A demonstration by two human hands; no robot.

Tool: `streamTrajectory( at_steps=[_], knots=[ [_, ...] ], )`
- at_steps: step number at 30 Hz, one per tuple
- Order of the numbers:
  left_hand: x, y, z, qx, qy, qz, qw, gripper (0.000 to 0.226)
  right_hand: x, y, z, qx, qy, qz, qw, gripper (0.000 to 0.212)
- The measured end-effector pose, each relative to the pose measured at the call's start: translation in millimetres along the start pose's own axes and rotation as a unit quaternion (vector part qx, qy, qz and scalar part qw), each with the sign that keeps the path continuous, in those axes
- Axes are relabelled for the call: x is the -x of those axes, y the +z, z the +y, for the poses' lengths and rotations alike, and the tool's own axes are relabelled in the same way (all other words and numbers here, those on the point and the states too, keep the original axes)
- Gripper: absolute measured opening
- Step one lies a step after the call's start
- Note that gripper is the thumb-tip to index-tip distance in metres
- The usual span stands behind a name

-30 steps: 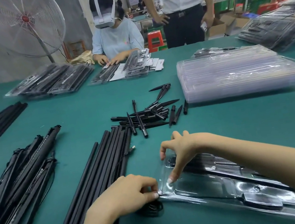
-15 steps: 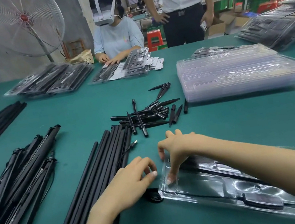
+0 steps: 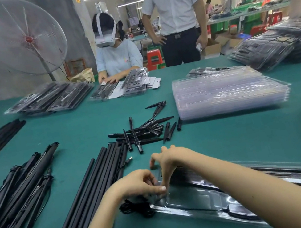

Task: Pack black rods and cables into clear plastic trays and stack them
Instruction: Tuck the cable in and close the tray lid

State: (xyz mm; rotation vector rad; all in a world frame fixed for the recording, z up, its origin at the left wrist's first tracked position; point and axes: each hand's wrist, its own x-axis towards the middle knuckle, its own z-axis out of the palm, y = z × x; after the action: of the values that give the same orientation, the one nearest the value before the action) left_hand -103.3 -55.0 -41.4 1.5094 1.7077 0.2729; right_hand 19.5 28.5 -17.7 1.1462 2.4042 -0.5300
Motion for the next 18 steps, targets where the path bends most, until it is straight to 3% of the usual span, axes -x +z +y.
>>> streamTrajectory(
  at_steps=[6, 14, 18],
  knots=[
    [-1.2, 1.4, -8.7, 0.043, 0.011, 0.007, 0.999, 0.032, -2.3, -1.2, 0.6, 0.009, 0.005, -0.014, 1.0, 0.09],
    [-7.4, 4.4, 0.2, -0.106, 0.006, 0.013, 0.994, 0.043, 8.0, 10.7, -15.4, 0.07, -0.034, 0.036, 0.996, 0.089],
    [-11.8, 2.6, 3.7, -0.13, -0.017, 0.007, 0.991, 0.044, 9.6, 11.3, -15.6, 0.043, -0.042, 0.032, 0.998, 0.09]
  ],
)
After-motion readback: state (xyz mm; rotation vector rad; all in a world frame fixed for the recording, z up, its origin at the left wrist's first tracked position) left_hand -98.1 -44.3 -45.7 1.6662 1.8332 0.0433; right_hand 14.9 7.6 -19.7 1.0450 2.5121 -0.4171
